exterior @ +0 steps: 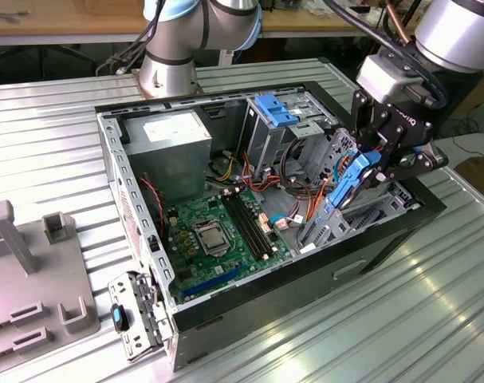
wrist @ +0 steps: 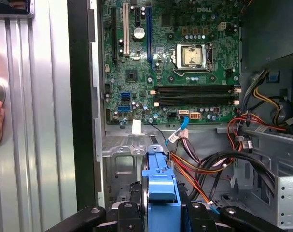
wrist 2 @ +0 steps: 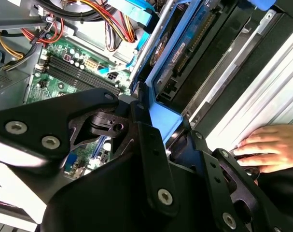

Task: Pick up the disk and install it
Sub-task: 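Insert the disk into the insertion slot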

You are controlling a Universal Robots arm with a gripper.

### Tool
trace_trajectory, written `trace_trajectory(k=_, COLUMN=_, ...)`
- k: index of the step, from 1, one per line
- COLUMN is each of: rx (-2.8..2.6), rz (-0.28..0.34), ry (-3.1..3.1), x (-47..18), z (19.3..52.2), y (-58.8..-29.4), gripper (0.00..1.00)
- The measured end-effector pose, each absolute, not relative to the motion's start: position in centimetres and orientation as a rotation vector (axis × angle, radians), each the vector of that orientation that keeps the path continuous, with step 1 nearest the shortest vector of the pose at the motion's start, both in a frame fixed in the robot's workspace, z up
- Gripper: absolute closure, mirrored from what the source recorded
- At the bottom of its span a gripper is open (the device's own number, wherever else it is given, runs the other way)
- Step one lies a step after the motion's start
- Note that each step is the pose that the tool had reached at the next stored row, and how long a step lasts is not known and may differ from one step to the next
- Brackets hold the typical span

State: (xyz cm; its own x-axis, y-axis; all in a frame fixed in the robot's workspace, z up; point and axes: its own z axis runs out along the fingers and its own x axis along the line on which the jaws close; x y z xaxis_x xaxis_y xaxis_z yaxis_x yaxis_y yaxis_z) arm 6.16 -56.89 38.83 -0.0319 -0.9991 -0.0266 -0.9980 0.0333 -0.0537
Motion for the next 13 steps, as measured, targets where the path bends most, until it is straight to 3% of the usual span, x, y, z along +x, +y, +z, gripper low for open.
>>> trace_trajectory(k=13, rx=-2.146, rz=-0.029, ry=2.218, x=6.2, z=37.1, y=-56.9, gripper=0.63)
